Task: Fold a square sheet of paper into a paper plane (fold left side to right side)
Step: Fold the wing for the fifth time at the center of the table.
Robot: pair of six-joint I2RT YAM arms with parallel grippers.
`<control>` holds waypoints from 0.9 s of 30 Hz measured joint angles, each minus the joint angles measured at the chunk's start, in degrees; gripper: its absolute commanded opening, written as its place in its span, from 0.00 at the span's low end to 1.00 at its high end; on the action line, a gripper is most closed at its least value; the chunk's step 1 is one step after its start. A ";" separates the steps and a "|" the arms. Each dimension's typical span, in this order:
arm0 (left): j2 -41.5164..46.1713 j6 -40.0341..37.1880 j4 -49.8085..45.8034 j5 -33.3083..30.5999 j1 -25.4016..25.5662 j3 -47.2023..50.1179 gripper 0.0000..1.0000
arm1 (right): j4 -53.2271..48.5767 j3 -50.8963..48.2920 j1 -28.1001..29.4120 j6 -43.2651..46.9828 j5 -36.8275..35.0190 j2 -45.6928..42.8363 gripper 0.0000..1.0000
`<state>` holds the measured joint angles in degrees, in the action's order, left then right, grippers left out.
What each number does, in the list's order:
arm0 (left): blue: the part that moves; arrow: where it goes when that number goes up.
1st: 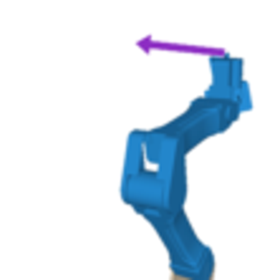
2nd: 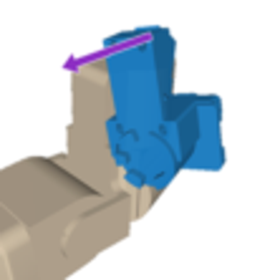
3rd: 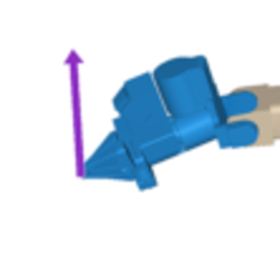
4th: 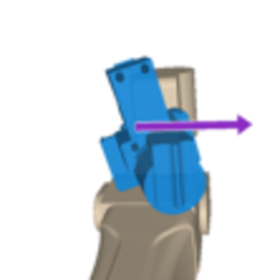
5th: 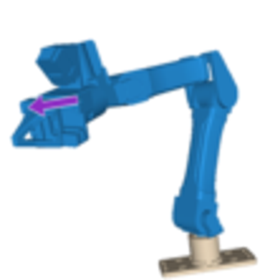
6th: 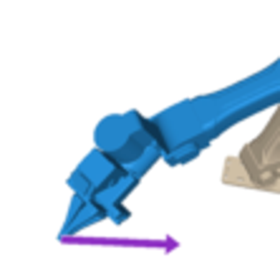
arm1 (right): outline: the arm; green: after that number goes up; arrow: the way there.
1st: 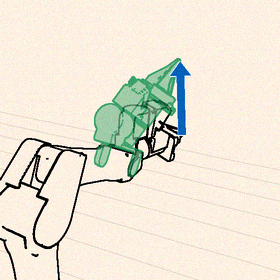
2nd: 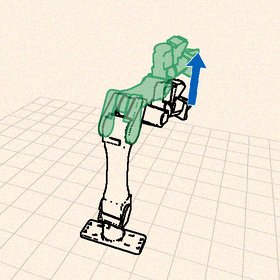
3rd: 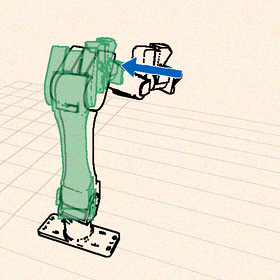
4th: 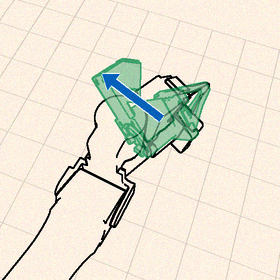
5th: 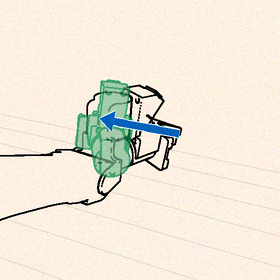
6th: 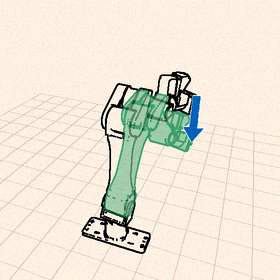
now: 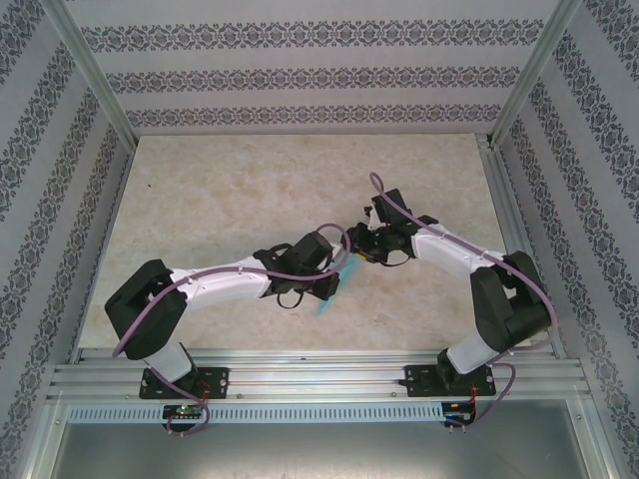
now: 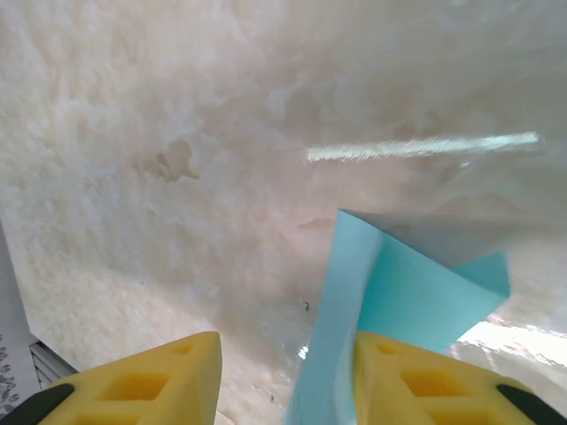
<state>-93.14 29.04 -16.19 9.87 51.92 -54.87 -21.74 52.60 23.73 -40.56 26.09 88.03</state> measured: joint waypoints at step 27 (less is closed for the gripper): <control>-1.07 4.39 9.18 10.45 -3.80 4.79 0.05 | 10.12 -26.18 -8.63 -8.55 1.66 -18.27 0.30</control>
<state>-94.21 33.43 -7.01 20.32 48.12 -50.09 -11.62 26.41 15.09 -49.10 27.75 69.76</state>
